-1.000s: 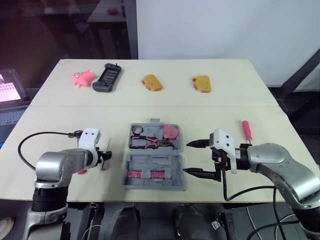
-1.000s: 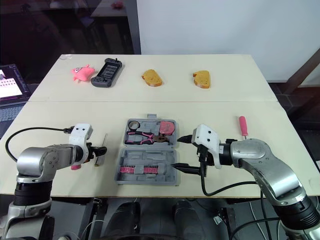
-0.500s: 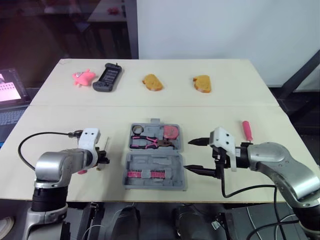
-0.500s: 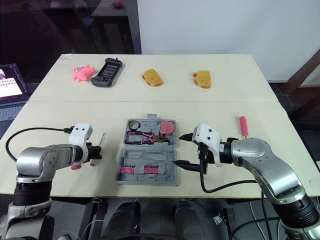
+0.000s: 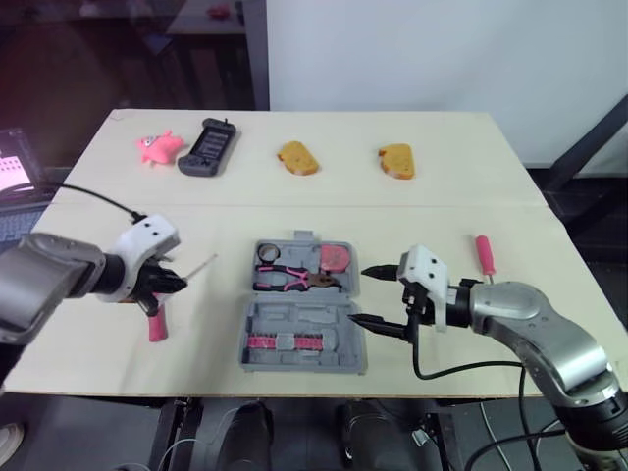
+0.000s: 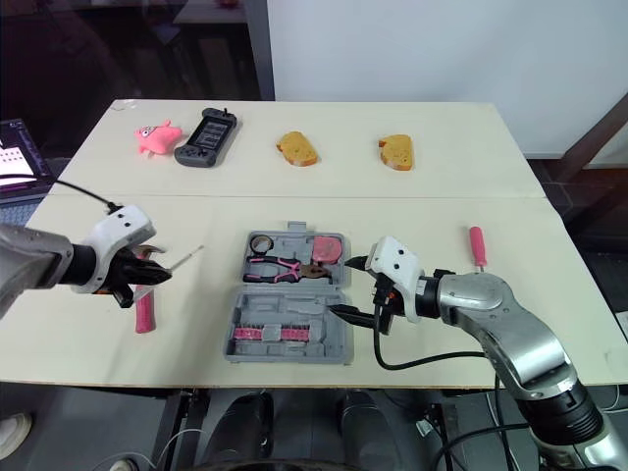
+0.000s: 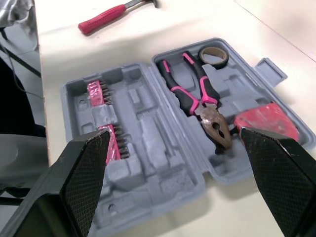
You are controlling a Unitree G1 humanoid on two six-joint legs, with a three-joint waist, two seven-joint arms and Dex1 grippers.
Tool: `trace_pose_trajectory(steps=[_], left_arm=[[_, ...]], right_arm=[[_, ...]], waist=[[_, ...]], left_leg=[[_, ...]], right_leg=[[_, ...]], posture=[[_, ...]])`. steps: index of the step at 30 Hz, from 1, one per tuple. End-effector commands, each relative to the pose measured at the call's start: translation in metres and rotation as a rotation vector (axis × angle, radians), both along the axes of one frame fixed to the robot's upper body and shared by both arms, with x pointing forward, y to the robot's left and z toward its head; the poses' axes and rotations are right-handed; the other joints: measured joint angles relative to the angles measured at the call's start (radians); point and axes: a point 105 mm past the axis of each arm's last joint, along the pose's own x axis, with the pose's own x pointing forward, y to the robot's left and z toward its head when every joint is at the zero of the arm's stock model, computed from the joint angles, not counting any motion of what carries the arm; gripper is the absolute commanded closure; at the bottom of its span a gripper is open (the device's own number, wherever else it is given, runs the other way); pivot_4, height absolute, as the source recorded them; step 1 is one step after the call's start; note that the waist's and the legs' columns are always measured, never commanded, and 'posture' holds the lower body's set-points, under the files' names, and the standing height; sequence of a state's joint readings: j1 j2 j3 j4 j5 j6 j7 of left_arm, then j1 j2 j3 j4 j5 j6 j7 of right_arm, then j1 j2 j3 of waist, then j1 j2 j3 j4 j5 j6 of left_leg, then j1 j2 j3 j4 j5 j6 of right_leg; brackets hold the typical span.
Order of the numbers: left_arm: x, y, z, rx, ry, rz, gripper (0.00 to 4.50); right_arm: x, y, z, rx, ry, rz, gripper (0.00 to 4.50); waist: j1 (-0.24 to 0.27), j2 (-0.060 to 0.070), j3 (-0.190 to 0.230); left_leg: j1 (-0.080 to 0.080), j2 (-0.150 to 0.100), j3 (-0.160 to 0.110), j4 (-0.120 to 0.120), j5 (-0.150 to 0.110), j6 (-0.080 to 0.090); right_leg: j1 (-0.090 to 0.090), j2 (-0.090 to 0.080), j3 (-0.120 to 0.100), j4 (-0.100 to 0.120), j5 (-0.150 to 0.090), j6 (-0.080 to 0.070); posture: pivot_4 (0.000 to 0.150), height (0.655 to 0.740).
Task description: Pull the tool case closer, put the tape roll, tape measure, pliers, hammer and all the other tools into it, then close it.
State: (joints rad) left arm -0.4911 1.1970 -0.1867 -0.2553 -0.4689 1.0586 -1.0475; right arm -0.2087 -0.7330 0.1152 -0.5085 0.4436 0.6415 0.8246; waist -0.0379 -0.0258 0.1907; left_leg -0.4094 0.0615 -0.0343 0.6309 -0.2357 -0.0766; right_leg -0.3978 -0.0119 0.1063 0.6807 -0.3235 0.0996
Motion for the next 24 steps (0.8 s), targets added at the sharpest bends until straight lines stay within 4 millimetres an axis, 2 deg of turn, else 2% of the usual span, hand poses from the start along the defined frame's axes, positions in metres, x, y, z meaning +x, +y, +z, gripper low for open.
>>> trace_pose_trajectory(steps=[1,8,14,18,21,24], left_arm=[[-0.003,-0.018,0.007,0.017,0.033,-0.228,4.48],[0.005,-0.06,0.002,0.081,0.116,-0.498,4.48],[0.015,-0.083,0.0,0.09,0.143,-0.548,4.48],[0.022,-0.076,-0.001,0.051,0.125,-0.491,4.48],[0.033,-0.06,0.005,-0.003,0.095,-0.34,4.48],[0.043,-0.034,0.005,-0.015,0.068,-0.131,4.48]], right_arm=[[0.002,0.005,0.009,0.015,-0.058,-0.009,0.0],[0.0,0.008,0.005,0.031,-0.062,-0.055,0.0],[-0.002,0.013,0.006,0.038,-0.066,-0.065,0.0],[-0.003,0.013,0.008,0.039,-0.072,-0.085,0.0],[-0.004,0.01,0.007,0.03,-0.073,-0.107,0.0],[-0.005,0.007,0.006,0.026,-0.068,-0.121,0.0]], waist=[[-0.002,-0.001,0.0],[-0.004,-0.001,0.0],[-0.009,0.0,0.0],[-0.008,0.0,0.001],[-0.007,0.0,0.001],[-0.006,-0.001,0.001]], left_leg=[[0.0,0.0,0.0,0.0,0.0,0.0],[0.0,0.0,0.0,0.0,0.0,0.0],[-0.001,0.001,0.0,0.0,0.0,0.001],[-0.001,0.001,-0.001,0.0,0.0,0.001],[-0.001,0.001,-0.001,0.001,0.0,0.001],[-0.001,0.001,-0.001,0.001,0.0,0.001]], right_leg=[[0.0,0.0,0.0,0.0,0.0,-0.001],[0.0,0.001,0.001,0.0,0.0,0.001],[-0.001,0.002,0.001,0.001,0.0,0.001],[-0.001,0.002,0.0,0.002,0.0,0.001],[-0.001,0.002,0.001,0.002,0.0,0.001],[-0.001,0.002,0.0,0.002,0.0,0.001]], posture=[[0.15,0.74],[0.15,0.74],[0.15,0.74],[0.15,0.74],[0.15,0.74],[0.15,0.74]])
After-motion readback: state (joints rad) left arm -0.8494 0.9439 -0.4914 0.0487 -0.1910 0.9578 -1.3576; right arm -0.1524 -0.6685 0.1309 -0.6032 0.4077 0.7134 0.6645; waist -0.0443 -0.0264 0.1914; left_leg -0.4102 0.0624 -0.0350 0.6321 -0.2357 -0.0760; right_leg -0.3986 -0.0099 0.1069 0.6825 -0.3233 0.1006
